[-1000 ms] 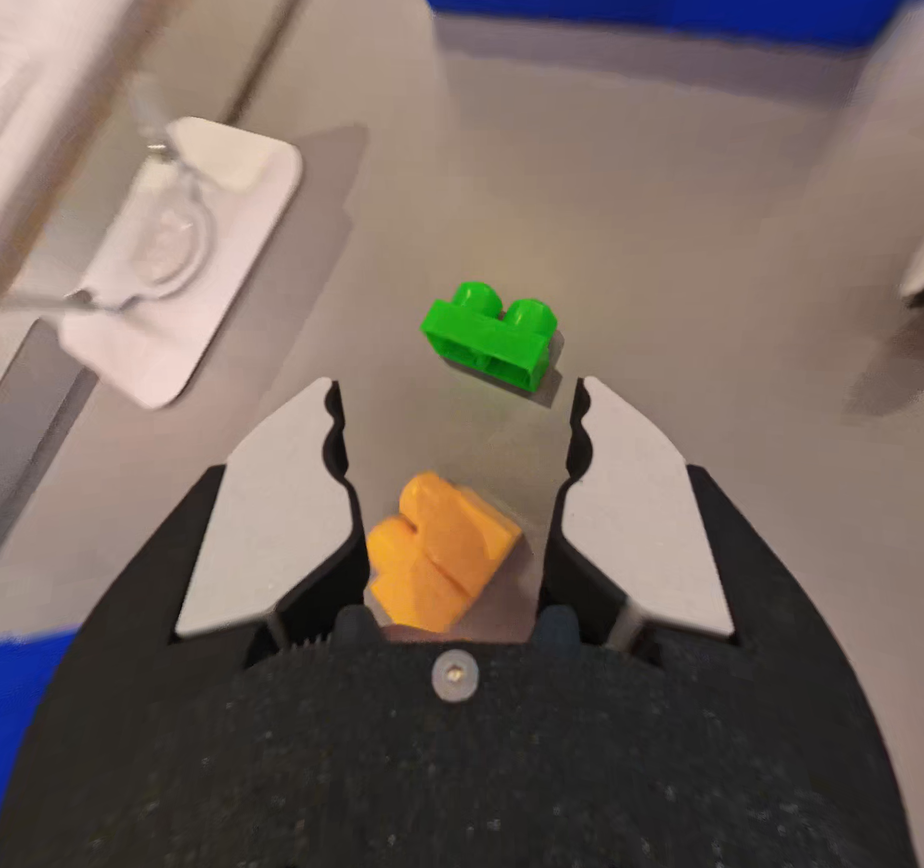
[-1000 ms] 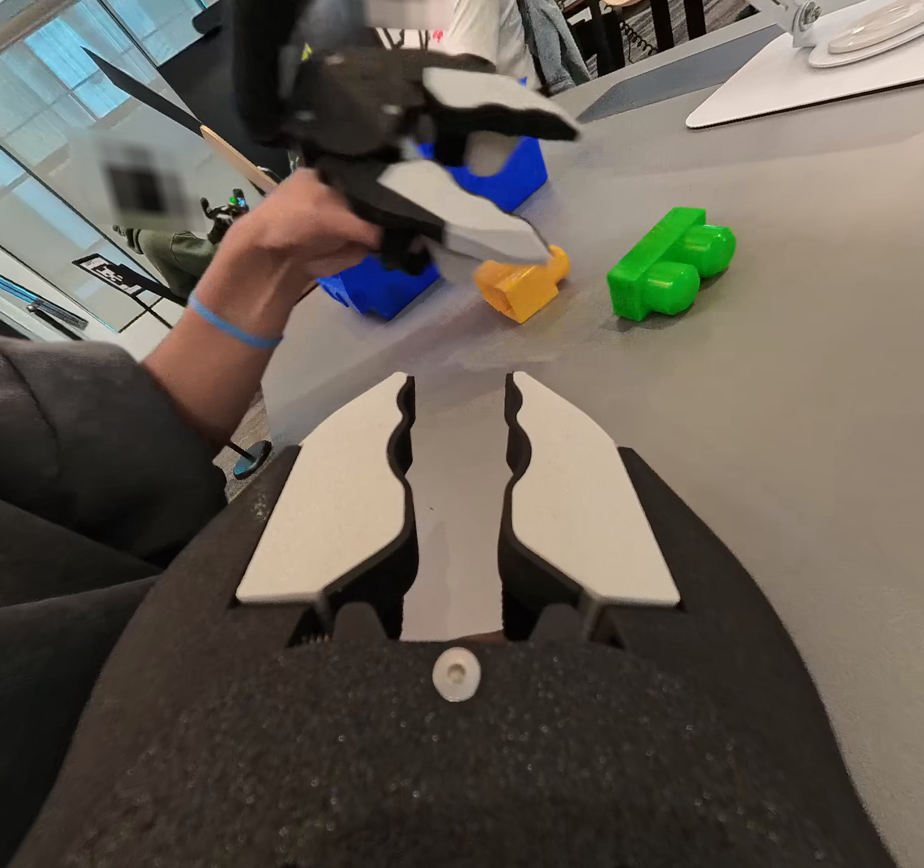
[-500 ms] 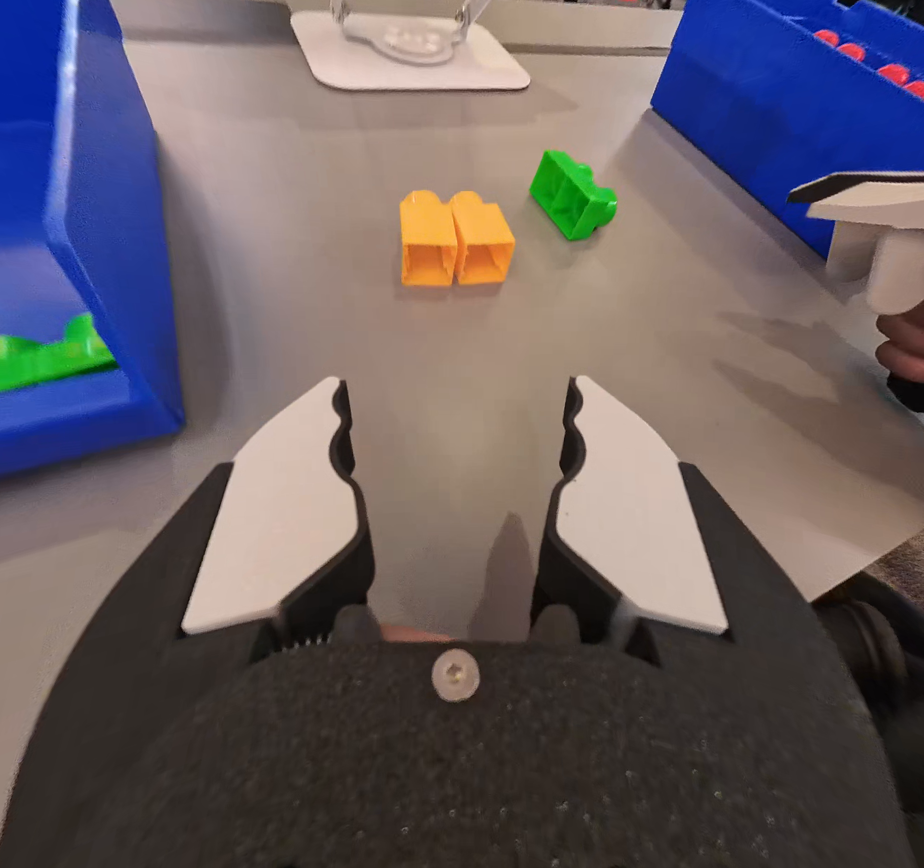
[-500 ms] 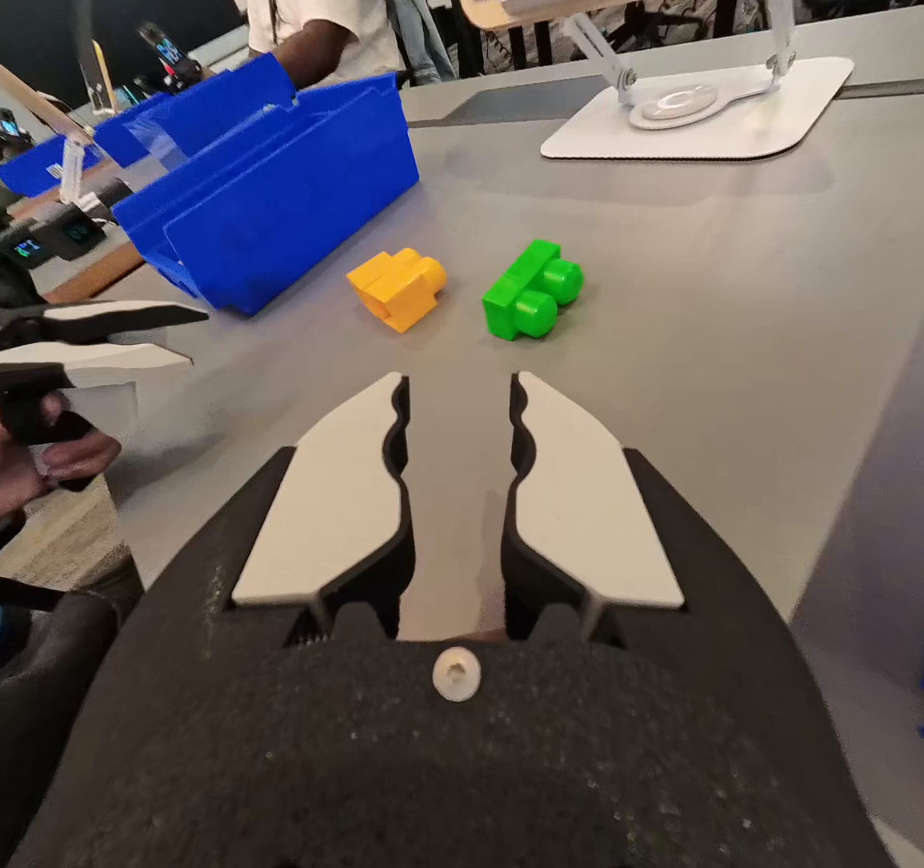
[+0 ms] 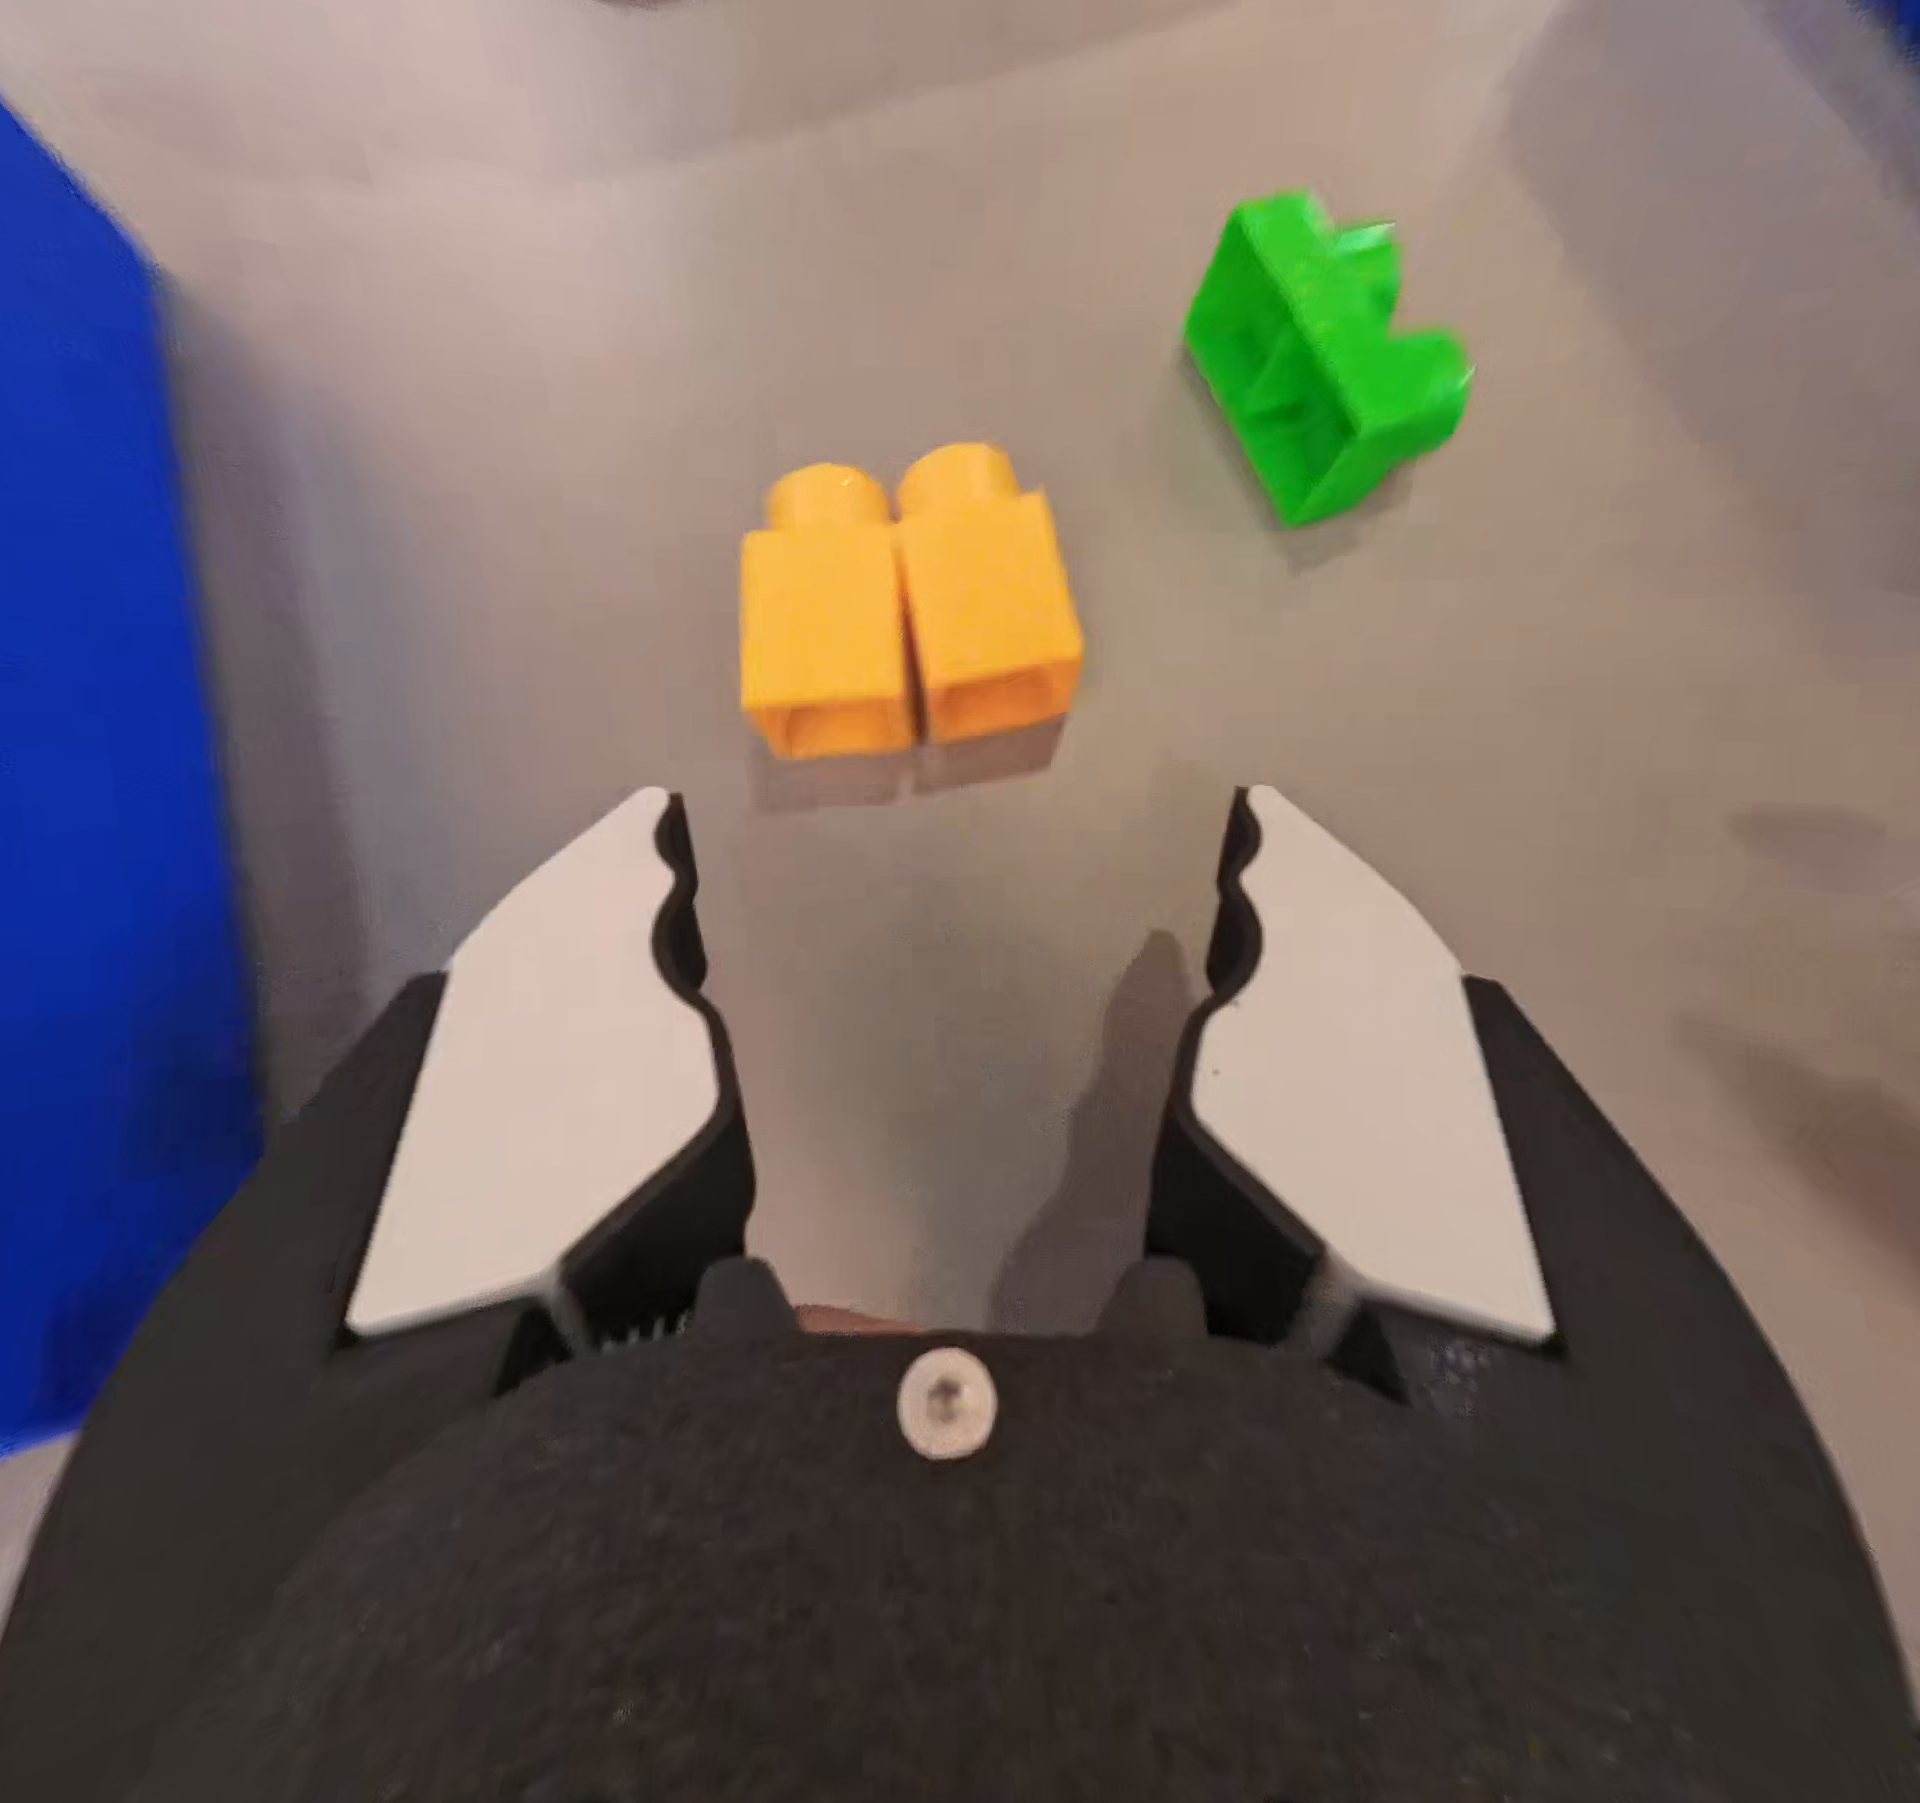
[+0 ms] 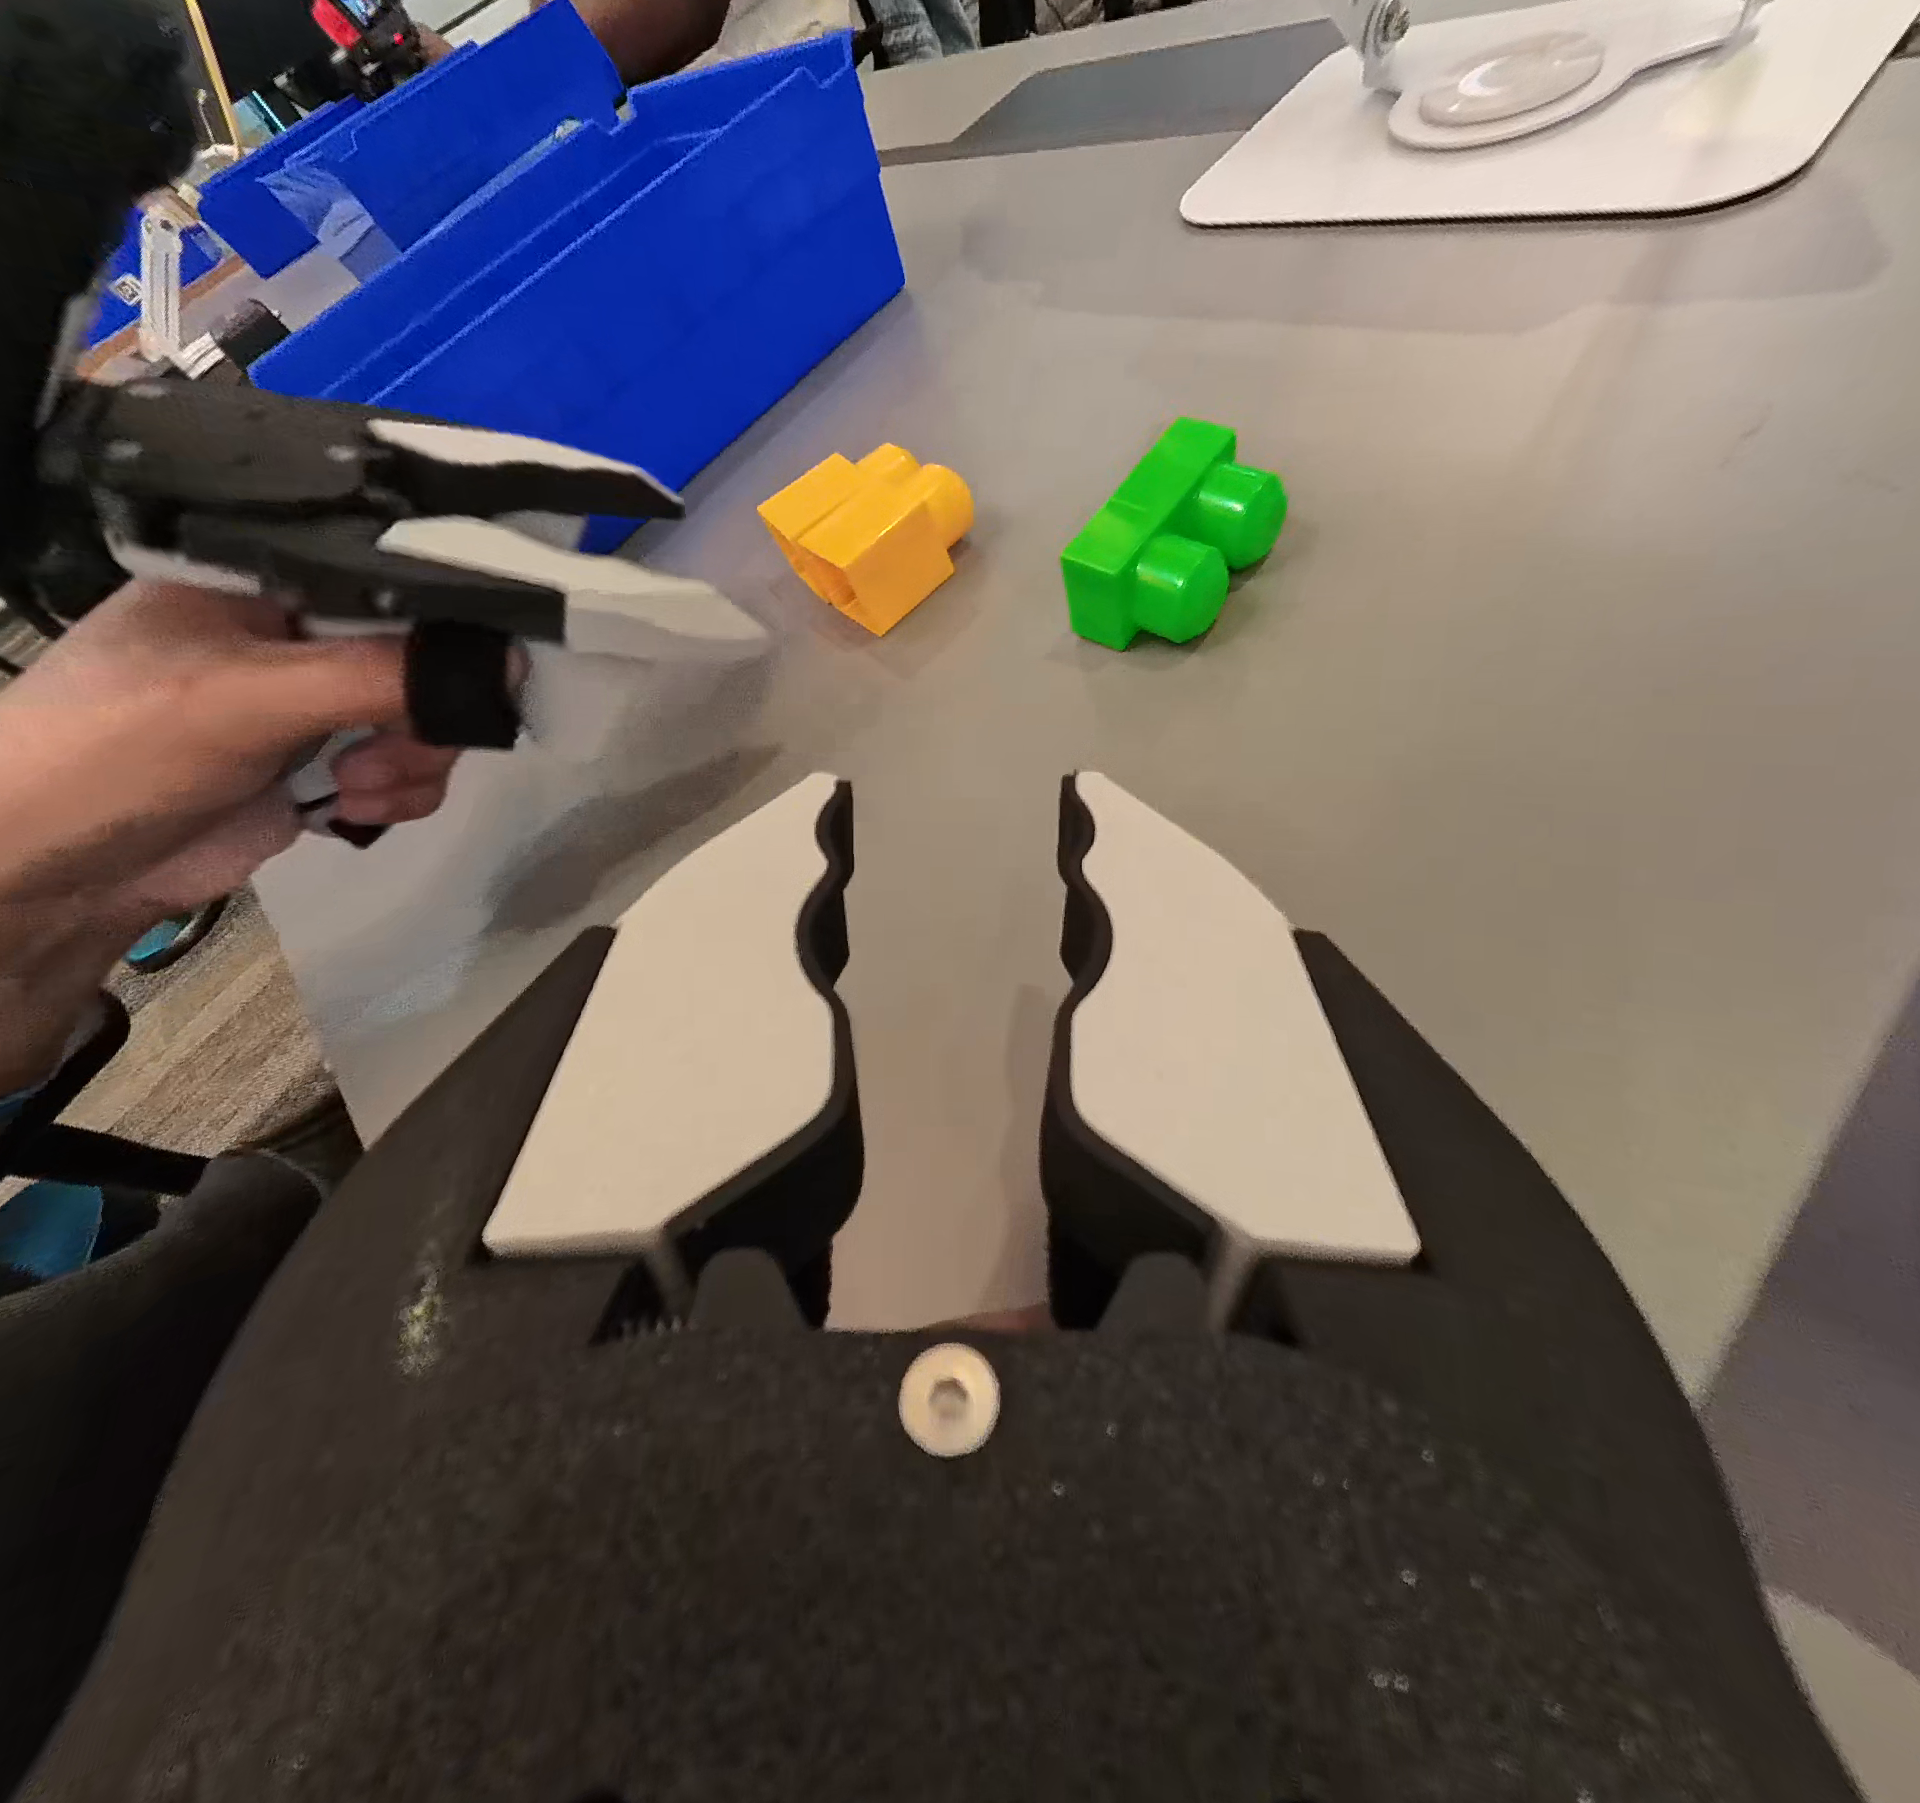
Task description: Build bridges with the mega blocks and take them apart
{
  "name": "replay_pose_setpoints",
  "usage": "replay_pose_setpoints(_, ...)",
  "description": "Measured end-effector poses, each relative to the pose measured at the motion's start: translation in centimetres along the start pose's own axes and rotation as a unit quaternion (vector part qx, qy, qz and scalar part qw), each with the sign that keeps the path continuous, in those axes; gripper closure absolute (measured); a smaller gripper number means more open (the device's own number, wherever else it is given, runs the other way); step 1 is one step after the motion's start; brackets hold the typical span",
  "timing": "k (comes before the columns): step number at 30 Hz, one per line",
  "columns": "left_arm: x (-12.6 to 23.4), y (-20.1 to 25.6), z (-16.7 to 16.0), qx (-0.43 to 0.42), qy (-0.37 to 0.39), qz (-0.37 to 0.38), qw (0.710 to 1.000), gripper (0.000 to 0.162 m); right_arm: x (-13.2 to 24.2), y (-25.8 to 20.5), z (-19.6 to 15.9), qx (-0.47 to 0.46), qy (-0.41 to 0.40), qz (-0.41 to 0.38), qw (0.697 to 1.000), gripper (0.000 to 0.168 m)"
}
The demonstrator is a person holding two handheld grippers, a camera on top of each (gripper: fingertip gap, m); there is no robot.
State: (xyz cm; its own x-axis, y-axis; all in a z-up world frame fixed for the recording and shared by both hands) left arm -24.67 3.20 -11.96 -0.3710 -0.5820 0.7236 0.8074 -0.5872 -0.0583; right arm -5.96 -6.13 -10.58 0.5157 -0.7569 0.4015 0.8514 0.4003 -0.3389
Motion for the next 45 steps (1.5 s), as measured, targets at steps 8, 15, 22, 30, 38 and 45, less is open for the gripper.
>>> replay_pose_setpoints(8,-4.0,-0.9,2.9,0.055,-0.024,0.022,0.998,0.058,0.3,0.5,-0.1,-0.022,0.005,0.02,1.0,0.131)
replay_pose_setpoints(15,-6.4,-0.7,2.1,0.053,-0.063,0.033,0.996,0.057,0.6,1.0,-0.3,-0.035,0.009,0.034,0.999,0.131)
replay_pose_setpoints(22,-7.0,-1.3,2.4,0.054,-0.08,0.035,0.995,0.07,0.7,1.0,-0.1,-0.044,0.011,0.044,0.998,0.131)
replay_pose_setpoints(30,-6.9,-0.9,2.3,0.023,-0.099,-0.012,0.995,0.08,0.5,0.6,-0.5,-0.044,0.004,0.047,0.998,0.131)
replay_pose_setpoints(38,-6.6,-0.6,2.7,-0.084,-0.089,-0.067,0.99,0.083,0.4,0.3,-0.3,-0.046,0.003,0.055,0.997,0.131)
replay_pose_setpoints(45,-4.8,-2.2,1.5,-0.153,-0.043,-0.09,0.983,0.084,0.5,0.7,0.6,-0.02,-0.006,0.036,0.999,0.131)
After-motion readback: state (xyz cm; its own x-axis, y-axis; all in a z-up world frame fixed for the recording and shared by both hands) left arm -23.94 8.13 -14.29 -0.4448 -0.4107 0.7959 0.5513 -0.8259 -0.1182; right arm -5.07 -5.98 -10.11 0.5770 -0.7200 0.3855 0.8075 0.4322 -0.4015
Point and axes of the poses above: each gripper's, where its closed fingertips meet, x back along the fingers, z out of its top, y = z × x across the jaws, the point moved 5 cm from there along x, back along the fingers, and after that the axes turned 3 degrees about -y, right-handed, at the moved point
